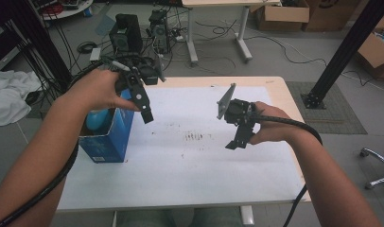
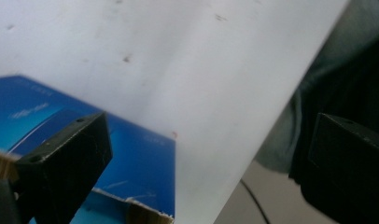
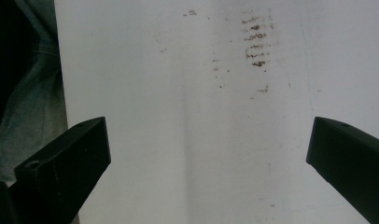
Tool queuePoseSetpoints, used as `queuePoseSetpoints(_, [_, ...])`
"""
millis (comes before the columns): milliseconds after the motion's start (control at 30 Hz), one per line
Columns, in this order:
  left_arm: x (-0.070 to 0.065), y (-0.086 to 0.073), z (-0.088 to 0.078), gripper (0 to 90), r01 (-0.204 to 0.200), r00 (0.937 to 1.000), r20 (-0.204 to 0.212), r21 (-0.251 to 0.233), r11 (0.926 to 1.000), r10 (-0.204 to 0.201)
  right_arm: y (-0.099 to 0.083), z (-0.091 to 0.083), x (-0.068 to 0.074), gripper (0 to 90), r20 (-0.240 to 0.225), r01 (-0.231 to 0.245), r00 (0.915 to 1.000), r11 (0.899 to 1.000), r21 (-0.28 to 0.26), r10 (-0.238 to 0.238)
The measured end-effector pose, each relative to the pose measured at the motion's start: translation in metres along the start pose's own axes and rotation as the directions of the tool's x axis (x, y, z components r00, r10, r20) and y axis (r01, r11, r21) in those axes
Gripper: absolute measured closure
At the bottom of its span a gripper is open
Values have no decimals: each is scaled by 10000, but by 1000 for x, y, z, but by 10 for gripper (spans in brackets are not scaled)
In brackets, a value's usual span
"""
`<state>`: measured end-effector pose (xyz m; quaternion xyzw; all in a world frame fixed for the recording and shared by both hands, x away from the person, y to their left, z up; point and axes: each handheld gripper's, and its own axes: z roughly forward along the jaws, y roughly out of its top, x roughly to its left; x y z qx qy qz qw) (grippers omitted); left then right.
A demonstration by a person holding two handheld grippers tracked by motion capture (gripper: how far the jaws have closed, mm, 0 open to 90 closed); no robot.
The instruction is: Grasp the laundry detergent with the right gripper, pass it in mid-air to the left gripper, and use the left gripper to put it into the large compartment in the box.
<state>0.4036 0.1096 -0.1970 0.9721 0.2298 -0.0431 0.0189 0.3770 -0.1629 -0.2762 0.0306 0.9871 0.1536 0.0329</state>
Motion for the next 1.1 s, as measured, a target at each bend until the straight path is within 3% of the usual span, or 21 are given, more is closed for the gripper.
queuePoseSetpoints(100, [-10, 3, 4, 1, -1033, 9945, 221, 208, 9944, 1029, 2, -3, -3, 0, 12, 29, 10000, 10000, 63, -29])
queuePoseSetpoints(200, [-16, 7, 8, 1, -1484, 9886, 317, 541, 9874, 1469, 3, -3, -6, 0, -5, 53, 10000, 9999, 157, -53])
queuePoseSetpoints(400, [-26, 15, 14, 1, -2291, 9725, 599, 712, 9708, 2251, 5, -2, -8, 0, -48, 80, 10000, 9998, 173, -80])
queuePoseSetpoints(500, [-26, 17, 16, 1, -2425, 9688, 696, 660, 9679, 2380, 6, -1, -8, 0, -75, 72, 9999, 9997, 227, -70])
queuePoseSetpoints(1100, [-29, 29, 22, 1, -2610, 9641, 706, 738, 9625, 2560, 0, 2, -7, 0, -92, 8, 10000, 10000, 96, -7])
